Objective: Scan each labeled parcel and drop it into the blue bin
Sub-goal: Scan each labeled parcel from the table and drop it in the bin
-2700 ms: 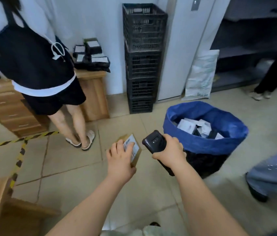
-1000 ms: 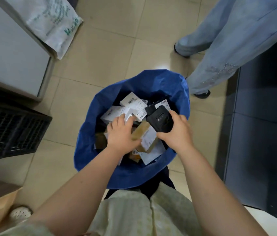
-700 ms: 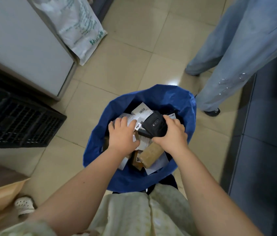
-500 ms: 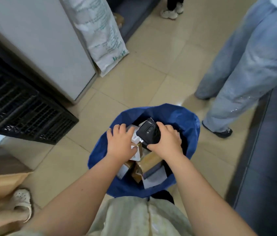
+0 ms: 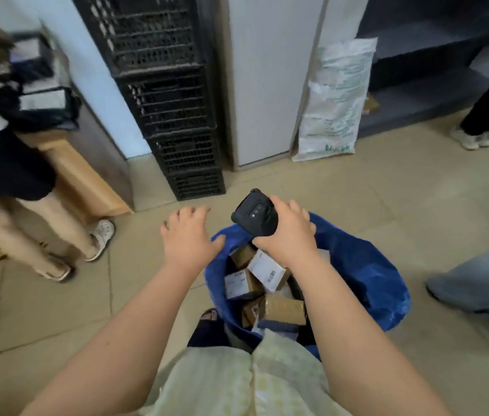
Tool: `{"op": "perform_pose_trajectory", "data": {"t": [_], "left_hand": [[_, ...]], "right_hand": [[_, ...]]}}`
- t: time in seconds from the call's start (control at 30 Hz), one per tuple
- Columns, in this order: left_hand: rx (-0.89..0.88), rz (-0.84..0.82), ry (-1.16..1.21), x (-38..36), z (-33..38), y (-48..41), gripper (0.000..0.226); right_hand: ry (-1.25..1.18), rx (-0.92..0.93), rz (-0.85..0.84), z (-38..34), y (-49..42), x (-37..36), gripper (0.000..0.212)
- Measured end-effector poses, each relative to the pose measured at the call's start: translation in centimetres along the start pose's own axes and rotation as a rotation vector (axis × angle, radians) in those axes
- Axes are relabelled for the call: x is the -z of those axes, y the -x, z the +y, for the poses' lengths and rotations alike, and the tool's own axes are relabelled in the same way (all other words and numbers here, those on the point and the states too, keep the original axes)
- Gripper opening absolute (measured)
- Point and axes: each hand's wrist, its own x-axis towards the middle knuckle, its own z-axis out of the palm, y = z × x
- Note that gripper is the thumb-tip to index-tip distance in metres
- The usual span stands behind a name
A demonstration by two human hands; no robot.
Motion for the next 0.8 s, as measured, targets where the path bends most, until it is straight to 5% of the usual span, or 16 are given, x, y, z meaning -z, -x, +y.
{"op": "perform_pose_trajectory", "data": {"t": [0.4, 0.8], "left_hand": [[0.809, 0.180, 0.062, 7.3, -18.7, 17.6, 0.064], [1.172, 0.397, 0.089, 12.7, -30.5, 38.5, 0.059]], "right_hand": [[0.229, 0.703, -0.290, -16.5, 8.0, -9.1, 0.080], [0.323, 1.233, -0.359, -30.0, 24.6, -19.9, 0.082]]}}
